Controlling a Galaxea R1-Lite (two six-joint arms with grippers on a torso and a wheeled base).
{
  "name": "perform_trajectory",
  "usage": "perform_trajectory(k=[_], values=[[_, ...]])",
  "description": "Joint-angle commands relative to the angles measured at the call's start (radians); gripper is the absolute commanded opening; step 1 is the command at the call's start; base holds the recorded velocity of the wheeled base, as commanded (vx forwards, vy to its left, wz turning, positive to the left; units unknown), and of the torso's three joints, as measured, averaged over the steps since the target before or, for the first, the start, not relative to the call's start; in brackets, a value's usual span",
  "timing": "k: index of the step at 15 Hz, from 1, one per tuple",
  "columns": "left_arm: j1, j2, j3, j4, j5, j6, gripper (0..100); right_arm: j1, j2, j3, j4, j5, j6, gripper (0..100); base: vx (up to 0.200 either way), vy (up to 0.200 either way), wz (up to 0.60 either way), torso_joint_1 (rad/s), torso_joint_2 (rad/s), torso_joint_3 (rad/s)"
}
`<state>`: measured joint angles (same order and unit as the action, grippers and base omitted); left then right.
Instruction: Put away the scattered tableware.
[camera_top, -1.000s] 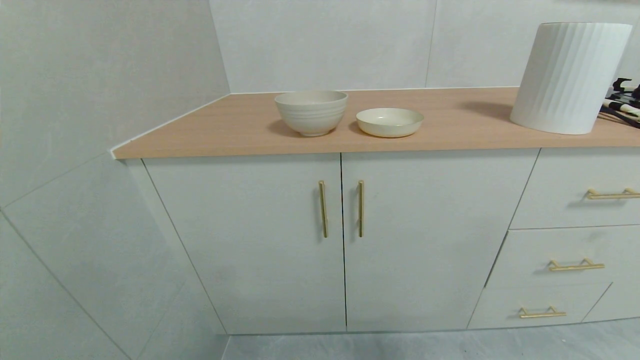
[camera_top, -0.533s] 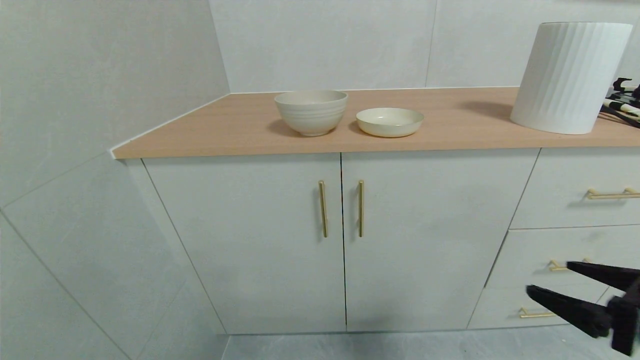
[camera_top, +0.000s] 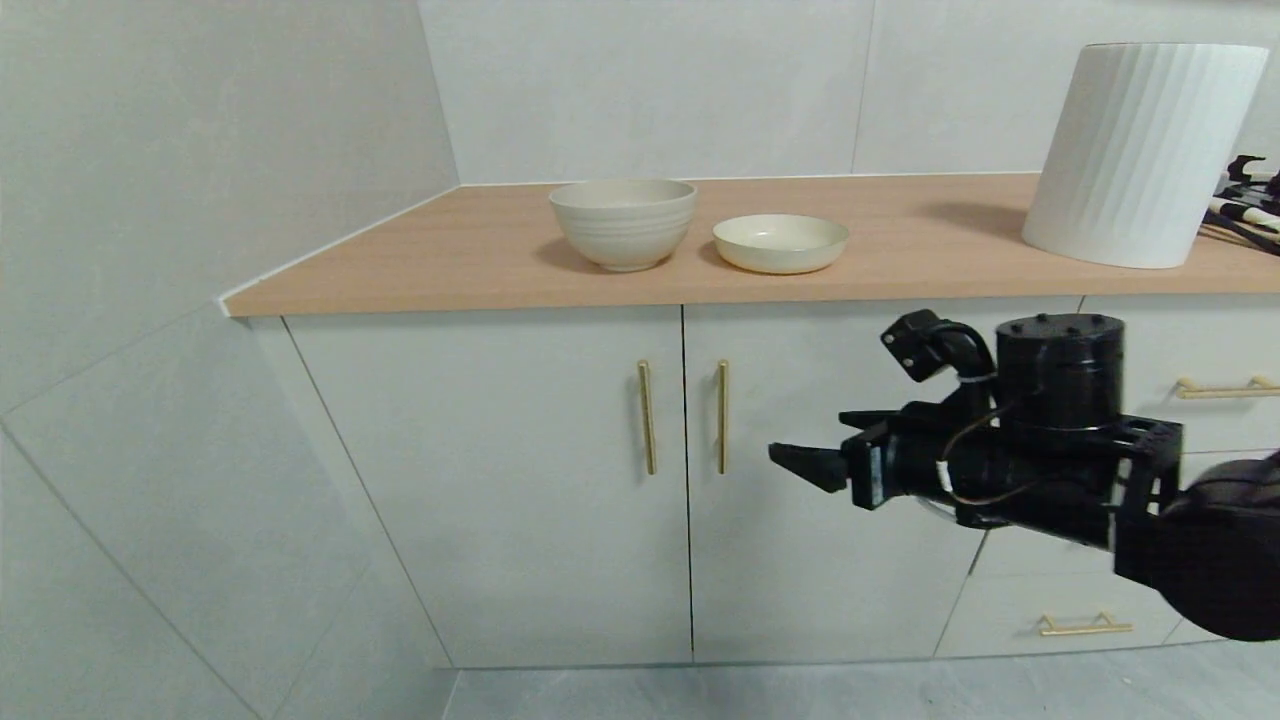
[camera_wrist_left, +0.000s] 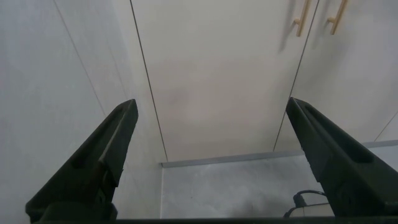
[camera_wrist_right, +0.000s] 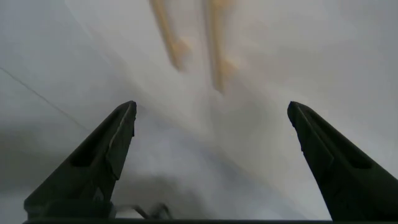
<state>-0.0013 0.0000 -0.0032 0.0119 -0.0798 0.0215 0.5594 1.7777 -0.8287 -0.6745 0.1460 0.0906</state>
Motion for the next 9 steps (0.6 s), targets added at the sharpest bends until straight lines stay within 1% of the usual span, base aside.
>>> perform_trajectory(k=[1, 4, 5, 7, 9], values=[[0.0, 0.0, 0.0, 0.0, 0.0, 0.0, 100, 0.06, 0.141, -0.107, -0.013, 0.004, 0.064, 100, 0.0, 0.0, 0.0, 0.0, 0.0, 0.0], [0.0, 0.0, 0.0, 0.0, 0.0, 0.0, 100, 0.065, 0.16, -0.136, -0.016, 0.04, 0.195, 100, 0.0, 0.0, 0.0, 0.0, 0.0, 0.0], [0.0, 0.0, 0.0, -0.001, 0.0, -0.002, 100, 0.065, 0.174, -0.15, -0.016, 0.057, 0.216, 100, 0.0, 0.0, 0.0, 0.0, 0.0, 0.0], [0.0, 0.0, 0.0, 0.0, 0.0, 0.0, 100, 0.056, 0.198, -0.176, -0.016, 0.058, 0.225, 100, 0.0, 0.0, 0.0, 0.0, 0.0, 0.0], [0.0, 0.0, 0.0, 0.0, 0.0, 0.0, 100, 0.05, 0.22, -0.224, -0.017, 0.06, 0.281, 100, 0.0, 0.0, 0.0, 0.0, 0.0, 0.0]])
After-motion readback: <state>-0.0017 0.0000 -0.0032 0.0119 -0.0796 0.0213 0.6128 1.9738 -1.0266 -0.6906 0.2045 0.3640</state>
